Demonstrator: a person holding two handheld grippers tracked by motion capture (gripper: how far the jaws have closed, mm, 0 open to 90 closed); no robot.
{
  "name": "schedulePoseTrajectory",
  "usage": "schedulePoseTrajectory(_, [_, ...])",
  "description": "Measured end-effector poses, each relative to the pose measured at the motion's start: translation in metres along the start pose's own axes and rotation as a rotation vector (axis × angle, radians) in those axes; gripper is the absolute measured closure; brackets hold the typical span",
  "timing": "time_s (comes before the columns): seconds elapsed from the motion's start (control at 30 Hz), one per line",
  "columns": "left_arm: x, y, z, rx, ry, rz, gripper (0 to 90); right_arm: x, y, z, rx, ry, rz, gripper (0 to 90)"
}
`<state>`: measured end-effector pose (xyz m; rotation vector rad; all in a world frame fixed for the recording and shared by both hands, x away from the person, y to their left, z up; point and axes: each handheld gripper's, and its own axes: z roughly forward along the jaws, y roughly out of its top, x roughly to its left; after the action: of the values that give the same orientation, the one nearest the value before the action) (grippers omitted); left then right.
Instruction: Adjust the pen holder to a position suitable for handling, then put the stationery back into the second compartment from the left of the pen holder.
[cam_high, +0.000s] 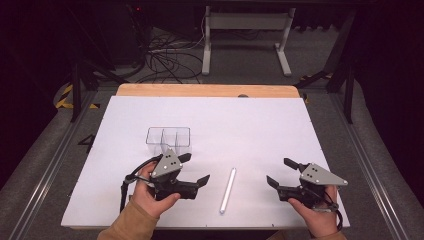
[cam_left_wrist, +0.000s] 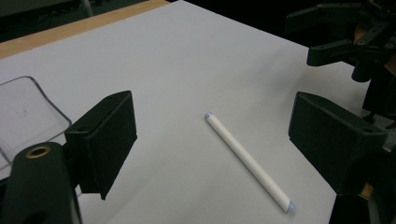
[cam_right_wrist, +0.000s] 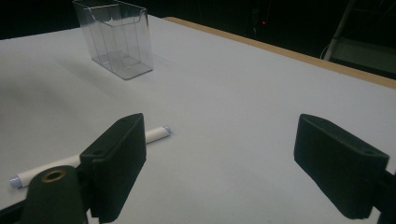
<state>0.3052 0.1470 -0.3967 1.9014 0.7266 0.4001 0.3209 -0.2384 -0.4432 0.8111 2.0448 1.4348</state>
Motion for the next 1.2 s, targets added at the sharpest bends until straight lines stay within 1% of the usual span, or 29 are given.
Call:
schedulePoseTrajectory(0.03, [-0.002,0.002,0.002,0.002,-0.008,-0.002,16.6,0.0,0.0,0.0,-0.001,0.001,0.0,17.9])
schedulePoseTrajectory(0.2, [-0.005,0.004,0.006,0.011,-0.008,0.009,17.3,-0.001,0.0,0.0,0.0,-0.002,0.0,17.8])
schedulePoseTrajectory(0.23, [-0.006,0.004,0.008,0.027,-0.003,0.006,17.6,-0.001,0.0,0.0,0.0,-0.001,0.0,17.9])
schedulePoseTrajectory(0.3, [-0.007,0.006,0.011,0.06,0.004,-0.014,19.4,0.0,0.0,0.0,0.0,-0.001,0.001,17.9])
schedulePoseTrajectory(0.33, [-0.008,0.007,0.012,0.069,-0.001,-0.025,20.0,0.0,0.0,0.0,-0.001,0.002,0.001,17.9])
schedulePoseTrajectory(0.37, [-0.008,0.007,0.012,0.069,-0.001,-0.025,20.1,0.0,0.0,0.0,-0.001,0.002,0.001,17.9])
schedulePoseTrajectory(0.4, [-0.01,0.009,0.015,0.091,-0.014,-0.048,20.2,0.0,0.0,0.0,0.001,0.0,0.003,17.9])
schedulePoseTrajectory(0.47, [-0.011,0.011,0.017,0.106,-0.017,-0.056,20.5,-0.001,0.0,0.0,0.002,0.001,0.004,17.9])
schedulePoseTrajectory(0.5, [-0.011,0.011,0.017,0.106,-0.017,-0.056,20.9,-0.001,0.0,0.0,0.002,0.001,0.005,17.9])
schedulePoseTrajectory(0.53, [-0.013,0.013,0.02,0.131,-0.022,-0.067,21.2,0.0,0.0,0.0,-0.001,0.003,0.003,17.9])
schedulePoseTrajectory(0.63, [-0.015,0.017,0.025,0.167,-0.03,-0.084,21.7,0.0,0.001,0.0,-0.004,0.001,0.002,17.9])
schedulePoseTrajectory(0.67, [-0.015,0.017,0.025,0.167,-0.03,-0.084,21.7,-0.001,0.001,0.0,-0.007,0.001,0.001,17.9])
schedulePoseTrajectory(0.7, [-0.015,0.02,0.028,0.187,-0.035,-0.095,21.7,-0.001,0.001,-0.001,-0.008,0.001,0.002,17.9])
schedulePoseTrajectory(0.87, [-0.014,0.027,0.035,0.234,-0.045,-0.122,22.5,-0.002,0.002,-0.001,-0.011,-0.003,0.006,17.5])
schedulePoseTrajectory(0.97, [-0.014,0.029,0.039,0.264,-0.036,-0.135,22.6,-0.002,0.002,-0.001,-0.014,-0.004,0.001,16.9])
schedulePoseTrajectory(1.07, [-0.013,0.031,0.045,0.3,-0.047,-0.158,22.8,-0.003,0.002,-0.001,-0.022,-0.014,0.006,17.0])
schedulePoseTrajectory(1.1, [-0.012,0.032,0.047,0.314,-0.049,-0.162,22.9,-0.003,0.002,-0.001,-0.022,-0.021,0.016,17.0])
schedulePoseTrajectory(1.17, [-0.012,0.033,0.051,0.326,-0.049,-0.177,24.0,-0.004,0.002,-0.001,-0.028,-0.025,0.035,17.0])
schedulePoseTrajectory(1.2, [-0.012,0.033,0.053,0.333,-0.045,-0.184,24.6,-0.004,0.002,-0.001,-0.033,-0.025,0.035,17.0])
